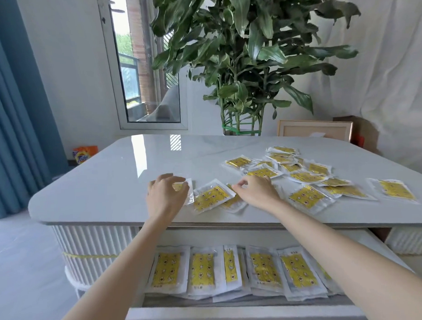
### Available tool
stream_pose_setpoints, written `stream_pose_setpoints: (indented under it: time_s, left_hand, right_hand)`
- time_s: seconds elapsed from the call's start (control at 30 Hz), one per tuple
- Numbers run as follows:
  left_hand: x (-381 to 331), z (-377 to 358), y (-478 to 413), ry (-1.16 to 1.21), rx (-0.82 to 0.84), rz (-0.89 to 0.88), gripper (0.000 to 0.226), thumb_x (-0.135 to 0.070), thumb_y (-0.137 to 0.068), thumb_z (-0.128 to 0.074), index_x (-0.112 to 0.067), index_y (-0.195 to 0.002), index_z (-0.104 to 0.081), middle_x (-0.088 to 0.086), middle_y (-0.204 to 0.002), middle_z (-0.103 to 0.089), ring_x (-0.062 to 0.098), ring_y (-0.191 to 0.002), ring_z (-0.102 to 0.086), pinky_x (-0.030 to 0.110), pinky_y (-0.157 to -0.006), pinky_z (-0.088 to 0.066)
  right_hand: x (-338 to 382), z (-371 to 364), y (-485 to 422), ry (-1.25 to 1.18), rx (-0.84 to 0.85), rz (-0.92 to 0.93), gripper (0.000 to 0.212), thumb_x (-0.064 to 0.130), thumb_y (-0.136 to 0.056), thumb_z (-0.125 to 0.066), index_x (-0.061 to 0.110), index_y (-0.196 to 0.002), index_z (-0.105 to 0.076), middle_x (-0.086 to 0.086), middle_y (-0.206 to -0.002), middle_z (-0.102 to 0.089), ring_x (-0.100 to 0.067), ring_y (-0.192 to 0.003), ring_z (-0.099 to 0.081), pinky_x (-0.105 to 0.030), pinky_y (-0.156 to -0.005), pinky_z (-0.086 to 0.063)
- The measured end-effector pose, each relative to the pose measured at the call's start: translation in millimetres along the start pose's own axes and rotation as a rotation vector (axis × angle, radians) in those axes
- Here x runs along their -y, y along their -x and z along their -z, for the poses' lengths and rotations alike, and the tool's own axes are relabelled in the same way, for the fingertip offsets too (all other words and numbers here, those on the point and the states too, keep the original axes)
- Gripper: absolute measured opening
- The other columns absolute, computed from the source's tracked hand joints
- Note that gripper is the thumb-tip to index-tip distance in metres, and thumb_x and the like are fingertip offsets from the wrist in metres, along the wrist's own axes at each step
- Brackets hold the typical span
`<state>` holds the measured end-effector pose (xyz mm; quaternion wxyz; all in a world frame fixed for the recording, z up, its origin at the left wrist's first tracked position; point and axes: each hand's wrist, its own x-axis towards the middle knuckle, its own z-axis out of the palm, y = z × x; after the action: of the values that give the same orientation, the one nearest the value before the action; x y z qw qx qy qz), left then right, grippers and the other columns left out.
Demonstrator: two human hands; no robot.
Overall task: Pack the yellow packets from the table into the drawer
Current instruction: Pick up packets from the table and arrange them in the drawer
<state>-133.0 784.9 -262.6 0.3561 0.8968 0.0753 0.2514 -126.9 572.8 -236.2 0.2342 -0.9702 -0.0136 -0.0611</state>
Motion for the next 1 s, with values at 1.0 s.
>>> stream_pose_setpoints:
  time_s: [1.0]
  left_hand:
    - [-8.2,-23.1,-50.8,-0.031,0.548,0.246,0.113,-0.037,-0.058,-0.088,-0.018,-0.148,-0.022,0.006,-0.146,-0.037,0.026,-0.135,-0.037,0.037,-0.108,-0.037]
  right_hand:
    - [23.8,-0.5,-35.3,0.209,0.268,-0.144,0.082,0.054,-0.078,-0.069,0.008,-0.139,-0.04,-0.009,-0.14,-0.046,-0.029,-0.134,-0.038,-0.033,-0.104,-0.033]
